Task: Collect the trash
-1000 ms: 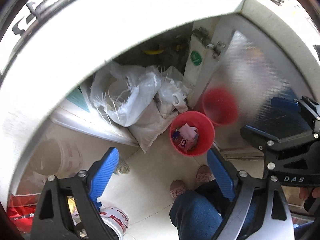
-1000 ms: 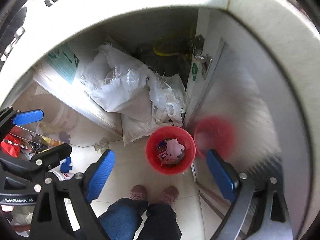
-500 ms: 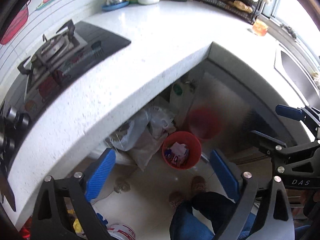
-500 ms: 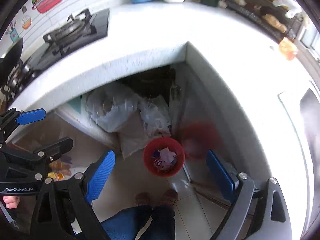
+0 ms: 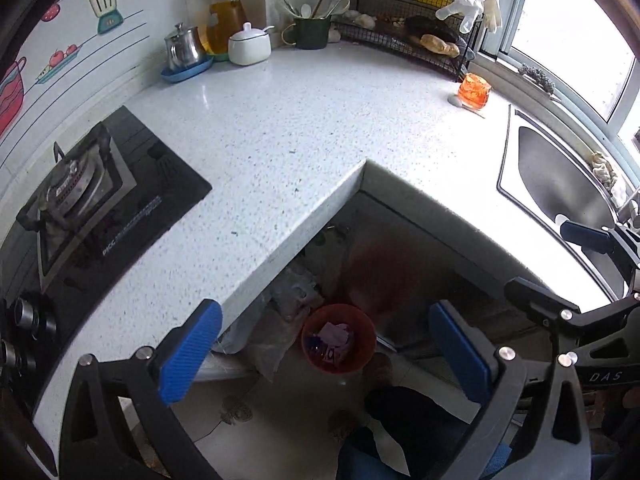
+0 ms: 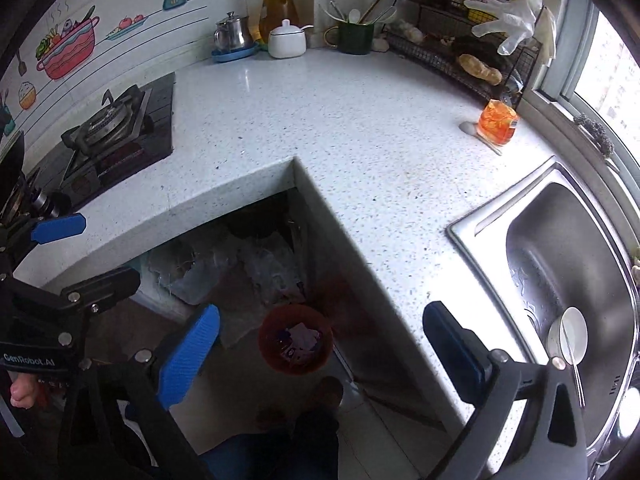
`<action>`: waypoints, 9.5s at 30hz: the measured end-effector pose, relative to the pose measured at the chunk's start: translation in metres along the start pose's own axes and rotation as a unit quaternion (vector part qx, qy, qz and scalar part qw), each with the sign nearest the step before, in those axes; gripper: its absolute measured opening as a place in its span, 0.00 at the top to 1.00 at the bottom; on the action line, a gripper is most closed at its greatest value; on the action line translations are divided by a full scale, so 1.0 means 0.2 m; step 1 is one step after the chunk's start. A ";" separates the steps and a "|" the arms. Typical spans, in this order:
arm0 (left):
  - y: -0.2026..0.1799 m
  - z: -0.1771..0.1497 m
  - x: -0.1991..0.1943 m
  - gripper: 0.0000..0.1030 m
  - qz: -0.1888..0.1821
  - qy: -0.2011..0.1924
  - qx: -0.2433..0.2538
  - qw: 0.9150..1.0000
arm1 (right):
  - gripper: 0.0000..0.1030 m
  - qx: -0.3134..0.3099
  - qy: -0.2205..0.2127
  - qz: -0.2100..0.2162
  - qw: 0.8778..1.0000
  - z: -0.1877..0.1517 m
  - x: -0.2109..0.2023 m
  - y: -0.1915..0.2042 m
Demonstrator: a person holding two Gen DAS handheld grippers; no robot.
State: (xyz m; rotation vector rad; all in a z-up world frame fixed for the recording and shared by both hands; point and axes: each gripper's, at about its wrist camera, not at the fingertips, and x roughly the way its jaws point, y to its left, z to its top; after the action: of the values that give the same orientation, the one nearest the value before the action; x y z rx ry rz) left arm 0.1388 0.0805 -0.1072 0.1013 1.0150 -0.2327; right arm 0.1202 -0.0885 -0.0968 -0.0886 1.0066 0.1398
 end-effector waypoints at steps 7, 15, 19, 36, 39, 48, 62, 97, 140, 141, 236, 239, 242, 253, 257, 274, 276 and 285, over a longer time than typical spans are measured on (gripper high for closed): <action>-0.05 0.18 0.09 0.00 -0.009 -0.003 0.027 1.000 | 0.01 0.026 -0.008 -0.016 1.000 0.08 0.01 -0.11; -0.20 0.45 0.23 0.00 -0.028 -0.003 0.059 0.998 | 0.01 0.037 -0.003 -0.025 0.999 0.22 0.07 -0.29; -0.29 0.60 0.31 0.00 -0.042 -0.003 0.065 0.997 | 0.01 0.049 0.000 -0.030 0.998 0.28 0.10 -0.43; -0.58 1.16 0.60 0.00 -0.042 0.006 0.057 0.997 | 0.01 0.061 0.006 -0.025 0.998 0.65 0.26 -0.98; -0.61 1.25 0.63 0.00 -0.044 0.006 0.058 0.997 | 0.01 0.060 0.003 -0.026 0.998 0.72 0.28 -1.04; -0.63 1.49 0.84 0.00 -0.068 0.027 0.057 0.996 | 0.01 0.091 0.002 -0.035 0.995 0.92 0.44 -1.21; -0.57 1.57 1.12 0.00 -0.066 0.077 0.058 0.993 | 0.10 0.095 0.046 -0.019 0.994 1.05 0.80 -1.30; -1.16 1.53 1.38 0.00 -0.064 0.127 0.045 0.989 | 0.39 0.107 0.025 -0.021 0.994 0.68 0.48 -1.59; -0.86 1.22 0.85 0.77 -0.038 0.039 0.040 0.998 | 0.39 0.085 -0.006 0.020 0.996 0.67 0.36 -1.19; -0.83 1.19 0.82 0.77 -0.036 0.037 0.038 0.998 | 0.39 0.084 -0.007 0.022 0.996 0.66 0.35 -1.16; 0.08 -0.70 0.63 0.19 0.059 0.139 -0.084 0.985 | 0.01 -0.101 0.086 0.084 0.988 -0.40 0.78 0.33; 0.07 -0.62 0.48 0.19 0.061 0.123 -0.080 0.987 | 0.01 -0.085 0.076 0.071 0.991 -0.34 0.61 0.31; 0.06 -0.55 0.33 0.15 0.059 0.106 -0.081 0.989 | 0.01 -0.067 0.063 0.065 0.994 -0.28 0.44 0.28; -0.05 -0.40 -0.06 0.00 0.054 0.041 -0.072 0.995 | 0.01 -0.030 0.015 0.025 0.999 -0.21 -0.02 0.17; -0.12 -0.38 -0.19 0.00 0.055 0.016 -0.068 0.996 | 0.01 -0.021 -0.008 0.014 1.000 -0.23 -0.17 0.15; -0.56 -0.79 -0.76 0.00 0.050 -0.044 -0.066 0.996 | 0.01 -0.010 -0.073 0.008 0.997 -0.71 -0.74 0.10; -0.60 -0.84 -0.80 0.00 0.050 -0.048 -0.061 0.996 | 0.01 -0.010 -0.075 0.008 0.997 -0.75 -0.76 0.10; -0.73 -0.98 -0.89 0.00 0.050 -0.056 -0.064 0.995 | 0.01 -0.001 -0.083 0.004 0.997 -0.87 -0.85 0.09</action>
State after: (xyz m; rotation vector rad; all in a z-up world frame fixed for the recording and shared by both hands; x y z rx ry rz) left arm -0.1495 0.0026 -0.0550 0.0224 0.9085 -0.0807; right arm -0.1180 -0.1083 -0.0456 -0.0733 0.8403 0.1540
